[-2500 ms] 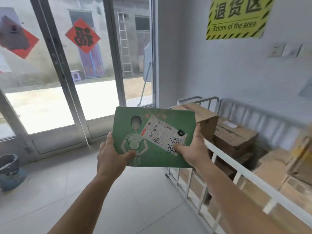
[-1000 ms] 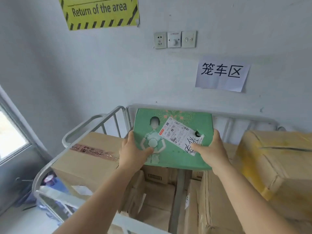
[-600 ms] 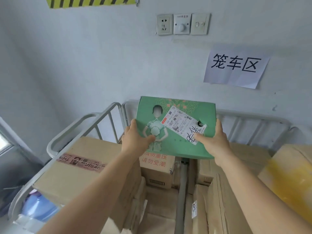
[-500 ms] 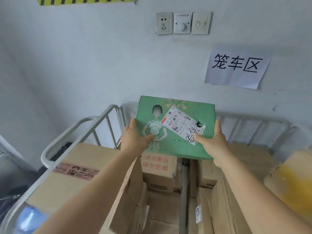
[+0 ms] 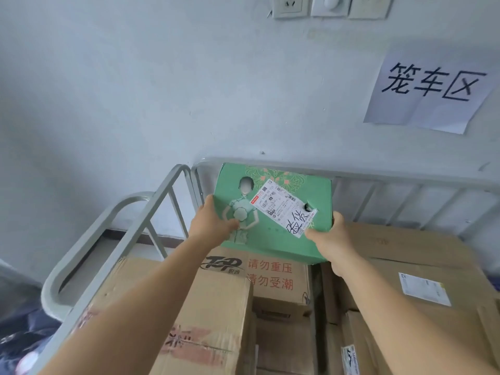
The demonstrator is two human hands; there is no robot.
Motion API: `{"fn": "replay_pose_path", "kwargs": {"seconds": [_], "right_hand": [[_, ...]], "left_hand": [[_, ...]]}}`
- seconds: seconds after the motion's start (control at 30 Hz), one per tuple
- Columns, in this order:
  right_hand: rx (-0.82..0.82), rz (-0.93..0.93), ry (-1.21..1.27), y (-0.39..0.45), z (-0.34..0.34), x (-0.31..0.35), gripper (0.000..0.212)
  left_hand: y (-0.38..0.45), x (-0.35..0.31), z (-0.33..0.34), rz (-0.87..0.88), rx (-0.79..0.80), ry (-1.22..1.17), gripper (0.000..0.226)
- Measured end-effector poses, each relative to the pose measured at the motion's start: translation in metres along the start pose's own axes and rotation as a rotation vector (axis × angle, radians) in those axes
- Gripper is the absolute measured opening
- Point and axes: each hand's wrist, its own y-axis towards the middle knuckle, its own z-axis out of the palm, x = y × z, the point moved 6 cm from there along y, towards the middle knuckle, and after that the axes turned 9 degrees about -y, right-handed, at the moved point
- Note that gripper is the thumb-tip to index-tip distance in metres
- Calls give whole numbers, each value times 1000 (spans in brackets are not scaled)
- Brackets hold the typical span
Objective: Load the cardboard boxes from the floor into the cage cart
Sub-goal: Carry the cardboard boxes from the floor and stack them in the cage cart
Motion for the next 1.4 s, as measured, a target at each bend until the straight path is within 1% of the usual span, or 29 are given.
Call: {"fn": "replay_pose_path", "kwargs": {"seconds": [0.07,0.17,0.33,0.43,0.57,0.6,0.63,0.7,0.73,0.8,0.87,0.93,1.03,1.1,1.17,1.23,1.3,1.4], "right_hand": [[25,29,-40,19,18,-7,47],[80,48,-104,48,49,-17,41],[168,60,-181,89,96,-34,43],[207,36,-231,110,116,-41,46],[193,15,-297,131,132,-46,37],[190,21,-298,133,132,-44,38],[190,24,-306,135,133,-43,43],[153,39,-353,132,131,-41,67],[109,73,-382,128,129,-43,79],[48,165,-362,111,129,-49,94],[77,250,-250,89,138,-56,101],[98,286,-172,72,147,-58,102],[101,243,-118,66,159,-50,108],[133,200,-107,73,169,-43,113],[211,158,-109,79,185,-31,113],[300,127,-100,85,207,-19,114],[355,81,-112,90,228,-9,116],[395,-5,-157,94,253,5,118]], "left_hand": [[17,17,7,-54,12,27,57],[43,50,22,-144,44,73,61],[73,104,51,-271,87,125,66],[83,127,66,-327,155,167,68],[99,142,80,-351,232,239,80],[104,141,81,-358,247,256,85],[109,139,82,-356,268,287,94],[118,128,81,-292,294,394,115],[123,120,80,-233,296,444,120],[134,110,80,-132,315,514,124],[146,110,82,-68,349,570,126],[156,113,80,-11,379,656,128],[164,117,73,16,400,704,128],[164,118,64,-1,364,699,130],[162,122,55,-67,315,702,130],[159,129,44,-156,246,709,123],[156,137,31,-228,182,720,115],[152,153,16,-294,170,715,107]]}}
